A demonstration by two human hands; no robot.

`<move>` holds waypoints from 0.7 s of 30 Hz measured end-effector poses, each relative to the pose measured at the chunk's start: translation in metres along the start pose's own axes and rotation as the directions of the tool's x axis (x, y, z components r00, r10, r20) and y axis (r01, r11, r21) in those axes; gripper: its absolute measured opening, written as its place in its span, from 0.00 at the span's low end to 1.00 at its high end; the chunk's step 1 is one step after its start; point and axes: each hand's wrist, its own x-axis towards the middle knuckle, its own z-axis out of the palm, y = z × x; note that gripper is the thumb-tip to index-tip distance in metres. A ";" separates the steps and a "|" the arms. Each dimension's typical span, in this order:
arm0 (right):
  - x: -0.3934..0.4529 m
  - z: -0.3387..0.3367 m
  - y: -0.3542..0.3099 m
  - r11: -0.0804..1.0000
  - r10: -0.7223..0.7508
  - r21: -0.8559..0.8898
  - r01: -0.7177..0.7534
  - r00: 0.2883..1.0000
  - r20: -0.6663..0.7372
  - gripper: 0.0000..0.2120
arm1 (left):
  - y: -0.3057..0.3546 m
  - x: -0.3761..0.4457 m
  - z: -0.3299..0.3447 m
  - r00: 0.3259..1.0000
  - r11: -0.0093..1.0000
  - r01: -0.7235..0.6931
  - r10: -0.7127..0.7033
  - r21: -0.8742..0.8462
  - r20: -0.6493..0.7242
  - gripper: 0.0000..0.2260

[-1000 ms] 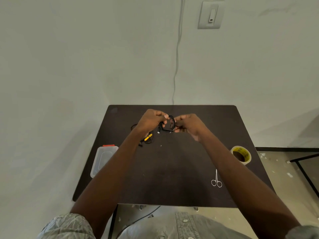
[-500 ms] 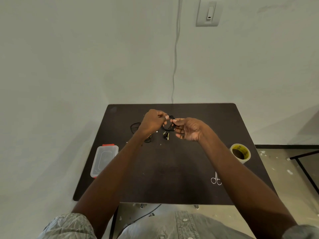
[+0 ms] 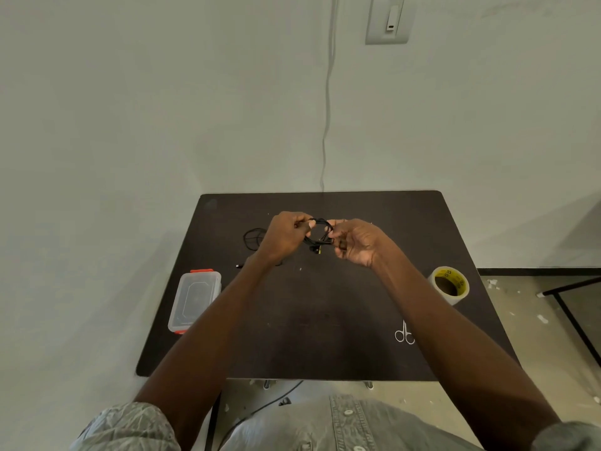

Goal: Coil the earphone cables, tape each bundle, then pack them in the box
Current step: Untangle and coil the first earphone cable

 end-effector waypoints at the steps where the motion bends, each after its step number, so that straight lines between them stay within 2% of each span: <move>1: 0.000 0.002 0.002 0.998 -0.059 -0.011 0.059 0.998 -0.024 0.12 | 0.001 0.000 0.001 1.000 1.000 0.002 -0.002 -0.002 0.000 0.09; 5: 0.001 0.009 0.007 0.963 -0.268 -0.036 0.267 0.962 -0.055 0.14 | 0.003 0.001 0.001 1.000 0.999 -0.006 0.005 -0.035 -0.011 0.09; 9: 0.007 0.009 0.011 0.892 -0.438 -0.149 0.426 0.897 -0.056 0.15 | -0.003 0.007 -0.001 1.000 0.998 -0.009 0.008 -0.061 -0.007 0.09; 21: 0.008 0.014 0.012 0.769 -0.604 -0.308 0.561 0.794 -0.062 0.13 | -0.004 0.010 -0.001 1.000 0.978 0.030 -0.030 -0.207 0.003 0.07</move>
